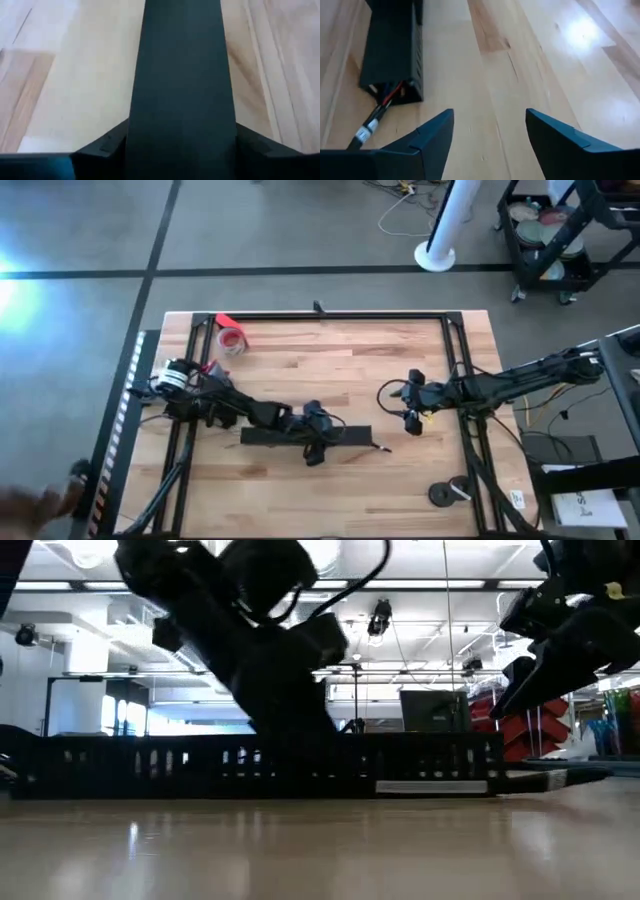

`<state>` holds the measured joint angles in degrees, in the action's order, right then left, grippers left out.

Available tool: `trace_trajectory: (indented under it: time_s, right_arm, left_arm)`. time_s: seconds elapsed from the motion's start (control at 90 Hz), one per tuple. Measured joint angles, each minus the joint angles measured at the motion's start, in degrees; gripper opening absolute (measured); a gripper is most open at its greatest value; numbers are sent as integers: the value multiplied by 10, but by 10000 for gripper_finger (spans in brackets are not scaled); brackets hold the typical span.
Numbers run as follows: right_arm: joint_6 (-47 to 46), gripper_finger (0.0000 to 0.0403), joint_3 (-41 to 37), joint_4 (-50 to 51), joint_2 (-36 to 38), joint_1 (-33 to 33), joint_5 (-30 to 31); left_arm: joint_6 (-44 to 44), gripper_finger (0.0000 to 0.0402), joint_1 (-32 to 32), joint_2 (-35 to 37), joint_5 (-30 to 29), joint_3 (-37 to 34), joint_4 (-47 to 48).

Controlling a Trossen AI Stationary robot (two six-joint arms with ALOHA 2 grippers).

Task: Ziptie cables
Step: Return to Home Position

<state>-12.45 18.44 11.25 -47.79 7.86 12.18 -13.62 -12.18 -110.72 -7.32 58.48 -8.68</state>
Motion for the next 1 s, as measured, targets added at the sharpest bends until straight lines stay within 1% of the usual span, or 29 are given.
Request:
trace_trajectory:
  time_s: [0.078, 0.189, 0.267, 0.322, 0.444, 0.567, 0.678, 0.9, 1.0]
  right_arm:
    - [-15, 225, -1, 16, 0, 0, 0]
    - [-51, 220, -7, 80, 11, 6, -1]
    - [-72, 217, -19, 82, 35, 14, 0]
    - [-82, 215, -30, 74, 56, 20, 0]
    - [-105, 216, -50, 73, 103, 24, 0]
    - [-117, 221, -68, 73, 144, 24, 5]
    - [-134, 225, -78, 74, 167, 24, 9]
    - [-137, 233, -80, 59, 177, 24, 14]
    - [-133, 242, -80, 54, 177, 24, 14]
  left_arm:
    - [23, 204, 6, -4, 6, 17, 9]
    - [30, 229, 24, -5, 6, 27, 13]
    - [31, 235, 35, -5, 7, 27, 11]
    - [31, 230, 40, -5, 7, 23, 9]
    - [45, 202, 45, -5, 9, 25, 7]
    - [66, 202, 54, -5, 10, 38, -2]
    - [86, 202, 64, -5, 9, 55, -3]
    - [110, 238, 75, -4, 10, 91, 11]
    - [112, 253, 76, -4, 30, 101, 30]
